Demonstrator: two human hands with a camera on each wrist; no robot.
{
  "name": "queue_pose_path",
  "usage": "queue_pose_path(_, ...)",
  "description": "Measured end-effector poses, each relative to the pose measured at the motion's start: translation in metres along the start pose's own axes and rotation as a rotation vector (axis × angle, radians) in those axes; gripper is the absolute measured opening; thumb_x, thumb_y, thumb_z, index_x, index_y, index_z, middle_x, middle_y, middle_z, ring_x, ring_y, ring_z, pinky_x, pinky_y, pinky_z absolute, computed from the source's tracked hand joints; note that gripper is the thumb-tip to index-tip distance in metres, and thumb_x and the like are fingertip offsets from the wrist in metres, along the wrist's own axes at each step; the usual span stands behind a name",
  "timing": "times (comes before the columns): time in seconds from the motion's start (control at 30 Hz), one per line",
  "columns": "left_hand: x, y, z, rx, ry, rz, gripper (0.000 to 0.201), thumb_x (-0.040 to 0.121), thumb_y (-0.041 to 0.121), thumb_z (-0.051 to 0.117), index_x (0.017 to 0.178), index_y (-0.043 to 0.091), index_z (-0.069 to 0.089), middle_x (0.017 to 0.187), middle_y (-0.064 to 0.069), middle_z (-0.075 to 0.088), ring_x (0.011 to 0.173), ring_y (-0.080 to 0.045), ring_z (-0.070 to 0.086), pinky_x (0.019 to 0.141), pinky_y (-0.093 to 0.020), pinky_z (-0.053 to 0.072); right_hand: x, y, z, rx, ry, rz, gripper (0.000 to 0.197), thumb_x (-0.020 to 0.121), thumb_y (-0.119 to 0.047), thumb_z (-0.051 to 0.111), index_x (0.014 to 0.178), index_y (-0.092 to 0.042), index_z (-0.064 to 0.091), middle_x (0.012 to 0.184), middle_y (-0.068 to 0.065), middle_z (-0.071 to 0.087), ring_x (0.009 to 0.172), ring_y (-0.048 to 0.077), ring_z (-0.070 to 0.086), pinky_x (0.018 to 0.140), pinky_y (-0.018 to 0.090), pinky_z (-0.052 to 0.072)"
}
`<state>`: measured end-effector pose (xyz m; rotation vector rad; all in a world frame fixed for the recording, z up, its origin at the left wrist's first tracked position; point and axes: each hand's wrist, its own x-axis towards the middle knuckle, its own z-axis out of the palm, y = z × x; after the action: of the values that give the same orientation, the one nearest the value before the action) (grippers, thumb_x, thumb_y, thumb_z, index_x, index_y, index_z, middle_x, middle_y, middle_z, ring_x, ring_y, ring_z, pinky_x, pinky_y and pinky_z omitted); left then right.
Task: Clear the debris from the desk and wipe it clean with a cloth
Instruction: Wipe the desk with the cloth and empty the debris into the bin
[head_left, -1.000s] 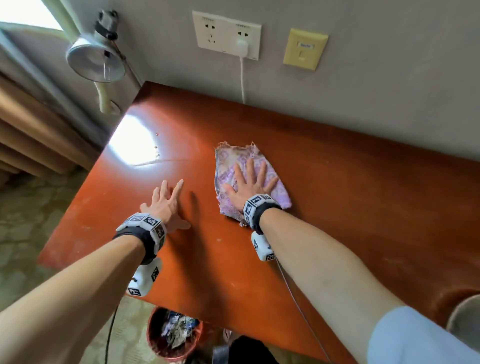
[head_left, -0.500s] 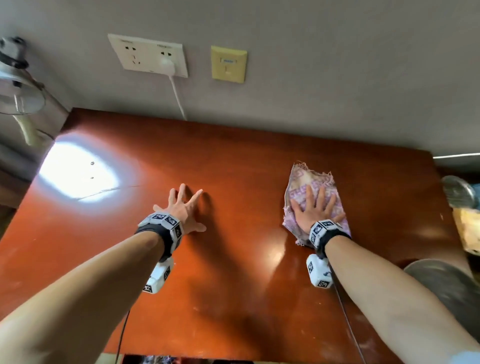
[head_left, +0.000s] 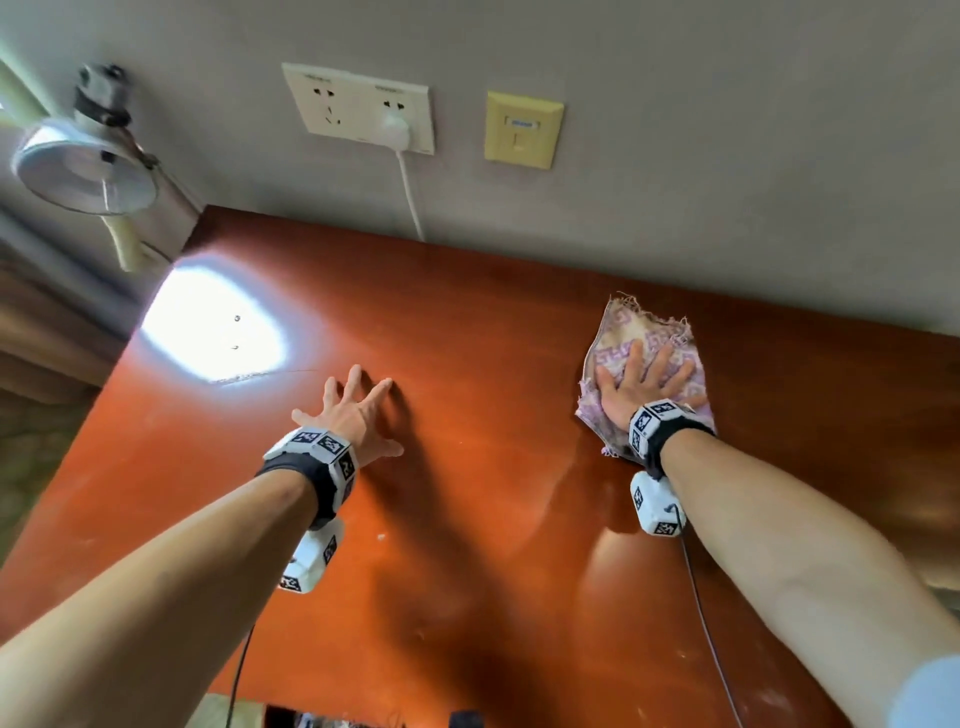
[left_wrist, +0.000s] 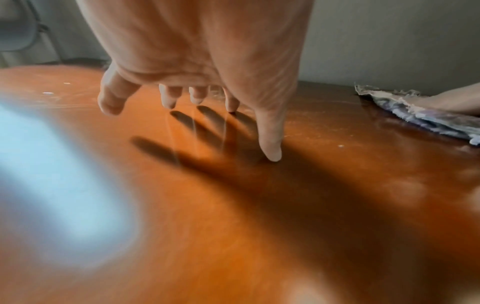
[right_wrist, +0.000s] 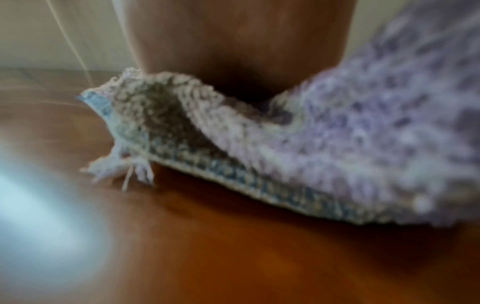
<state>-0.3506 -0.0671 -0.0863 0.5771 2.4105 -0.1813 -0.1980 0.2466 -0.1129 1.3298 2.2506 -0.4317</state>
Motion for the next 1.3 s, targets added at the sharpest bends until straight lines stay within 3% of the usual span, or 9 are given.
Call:
queue_pose_path(0.27, -0.022, -0.068, 0.031, -0.091, 0.032, -0.101, 0.095, 0.077, 0.061, 0.068, 0.149, 0.049, 0.007, 0.159, 0.010, -0.006, 0.146, -0.023, 0.002, 0.099, -0.066, 0.034, -0.008, -0.074, 0.003, -0.052, 0.018, -0.113, 0.076, 0.094, -0.070, 0.011, 0.154, -0.032, -0.016, 0.159, 0.006, -0.030, 0.143, 0.041, -0.028, 0.112, 0.068, -0.011)
queue_pose_path(0.4, -0.034, -0.092, 0.040, -0.136, 0.020, -0.127, 0.094, 0.079, 0.060, 0.067, 0.150, 0.047, 0.006, 0.161, 0.010, -0.009, 0.148, -0.019, -0.003, 0.103, -0.064, 0.031, -0.022, -0.122, 0.015, -0.094, 0.010, -0.238, 0.075, 0.095, -0.069, 0.016, 0.153, -0.034, -0.017, 0.157, 0.006, -0.033, 0.141, 0.041, -0.032, 0.110, 0.069, -0.013)
queue_pose_path(0.57, -0.062, -0.122, 0.052, -0.212, 0.036, -0.189, 0.090, 0.082, 0.057, 0.067, 0.151, 0.042, 0.011, 0.161, 0.005, 0.001, 0.148, -0.022, 0.002, 0.103, -0.065, 0.034, -0.053, -0.186, 0.034, -0.217, -0.062, -0.446, 0.081, 0.090, -0.076, 0.017, 0.150, -0.038, -0.021, 0.154, 0.005, -0.039, 0.138, 0.041, -0.037, 0.105, 0.067, -0.020)
queue_pose_path(0.7, -0.085, -0.142, 0.057, -0.207, 0.011, -0.222, 0.089, 0.083, 0.057, 0.066, 0.152, 0.041, 0.012, 0.162, 0.005, -0.005, 0.149, -0.022, -0.001, 0.106, -0.064, 0.032, -0.100, -0.215, 0.066, -0.308, -0.075, -0.607, 0.084, 0.090, -0.075, 0.020, 0.150, -0.035, -0.022, 0.154, 0.006, -0.040, 0.138, 0.040, -0.037, 0.104, 0.068, -0.021)
queue_pose_path(0.9, -0.108, -0.156, 0.068, -0.143, -0.008, -0.189, 0.086, 0.084, 0.057, 0.065, 0.151, 0.044, 0.013, 0.161, 0.006, -0.013, 0.149, -0.023, -0.003, 0.107, -0.064, 0.031, -0.172, -0.194, 0.123, -0.342, -0.063, -0.640, 0.082, 0.092, -0.072, 0.020, 0.152, -0.033, -0.021, 0.155, 0.003, -0.037, 0.140, 0.037, -0.036, 0.108, 0.067, -0.019)
queue_pose_path(1.07, -0.124, -0.142, 0.088, -0.098, 0.016, -0.038, 0.086, 0.084, 0.059, 0.063, 0.152, 0.041, 0.013, 0.162, 0.001, -0.010, 0.148, -0.027, 0.001, 0.106, -0.062, 0.035, -0.235, -0.155, 0.167, -0.307, -0.059, -0.566, 0.080, 0.093, -0.071, 0.018, 0.152, -0.033, -0.020, 0.156, 0.004, -0.036, 0.141, 0.035, -0.036, 0.109, 0.066, -0.020)
queue_pose_path(1.3, -0.153, -0.095, 0.105, -0.035, -0.026, 0.149, 0.082, 0.087, 0.052, 0.063, 0.152, 0.040, 0.014, 0.162, -0.001, -0.012, 0.149, -0.030, -0.003, 0.109, -0.062, 0.031, -0.283, -0.059, 0.192, -0.187, -0.064, -0.391, 0.079, 0.090, -0.076, 0.018, 0.151, -0.041, -0.019, 0.157, -0.004, -0.034, 0.142, 0.027, -0.035, 0.109, 0.066, -0.018)
